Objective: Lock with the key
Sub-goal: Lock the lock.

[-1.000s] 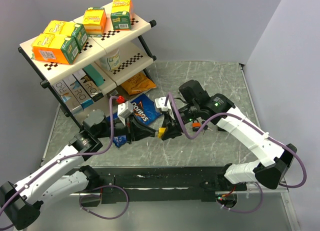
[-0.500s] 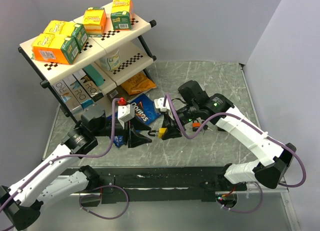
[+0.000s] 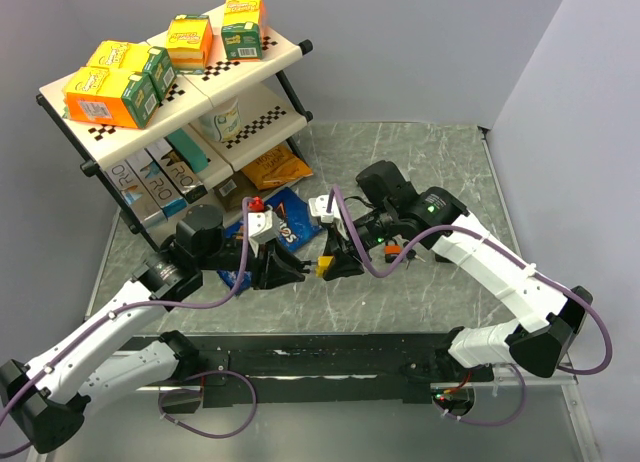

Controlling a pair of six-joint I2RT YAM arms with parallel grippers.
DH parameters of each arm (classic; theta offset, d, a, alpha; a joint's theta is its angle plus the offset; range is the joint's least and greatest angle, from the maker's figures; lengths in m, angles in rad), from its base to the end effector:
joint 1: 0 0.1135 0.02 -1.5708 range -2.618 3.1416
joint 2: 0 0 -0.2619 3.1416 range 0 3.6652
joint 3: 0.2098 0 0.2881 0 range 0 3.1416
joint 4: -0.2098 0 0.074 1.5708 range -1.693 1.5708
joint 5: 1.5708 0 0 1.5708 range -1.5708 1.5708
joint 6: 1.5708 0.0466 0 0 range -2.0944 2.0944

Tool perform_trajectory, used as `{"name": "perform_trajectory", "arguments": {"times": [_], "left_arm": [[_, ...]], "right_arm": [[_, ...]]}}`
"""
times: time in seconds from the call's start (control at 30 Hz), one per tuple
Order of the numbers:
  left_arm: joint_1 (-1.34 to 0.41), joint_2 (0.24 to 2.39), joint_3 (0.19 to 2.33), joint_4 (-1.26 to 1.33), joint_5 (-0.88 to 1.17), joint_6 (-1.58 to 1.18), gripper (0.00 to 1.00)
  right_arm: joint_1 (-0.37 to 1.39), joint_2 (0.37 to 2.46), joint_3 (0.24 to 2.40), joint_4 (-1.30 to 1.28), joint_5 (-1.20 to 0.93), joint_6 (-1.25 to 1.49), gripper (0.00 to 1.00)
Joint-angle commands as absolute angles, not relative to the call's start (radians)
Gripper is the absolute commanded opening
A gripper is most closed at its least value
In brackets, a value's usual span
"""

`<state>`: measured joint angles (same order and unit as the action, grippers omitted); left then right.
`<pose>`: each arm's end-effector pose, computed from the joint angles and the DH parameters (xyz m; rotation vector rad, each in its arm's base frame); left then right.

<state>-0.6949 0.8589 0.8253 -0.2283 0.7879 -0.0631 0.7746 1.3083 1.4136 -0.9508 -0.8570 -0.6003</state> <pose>0.1599 -0.1763 0.3346 1.1326 1.5710 -1.2364 0.1864 0.2317 0.3775 -1.7457 1.5057 1.1087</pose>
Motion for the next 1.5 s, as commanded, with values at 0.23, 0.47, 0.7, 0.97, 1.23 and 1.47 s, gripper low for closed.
{"name": "perform_trajectory", "arguments": {"times": [0.23,0.47,0.7,0.97,1.23,1.47], "left_arm": [[-0.693,0.827,0.848,-0.169,0.802,-0.044,0.21],[-0.695,0.825,0.836,-0.126,0.821,-0.075,0.06],[-0.759,0.842,0.775,-0.006,0.784,-0.178,0.01],[-0.811,0.900,0.752,0.086,0.742,-0.230,0.01],[-0.839,0.969,0.732,0.255,0.741,-0.357,0.01],[-0.879,0.968,0.692,0.285,0.746,-0.368,0.01]], "right_arm": [[0.773,1.302,1.453,-0.923,-0.885,-0.595,0.00],[0.773,1.308,1.459,-0.919,-0.884,-0.588,0.00],[0.778,1.342,1.491,-0.870,-0.926,-0.541,0.00],[0.830,1.377,1.529,-0.835,-0.966,-0.517,0.00],[0.874,1.422,1.566,-0.781,-0.980,-0.480,0.00],[0.873,1.443,1.592,-0.764,-0.979,-0.465,0.00]]}}
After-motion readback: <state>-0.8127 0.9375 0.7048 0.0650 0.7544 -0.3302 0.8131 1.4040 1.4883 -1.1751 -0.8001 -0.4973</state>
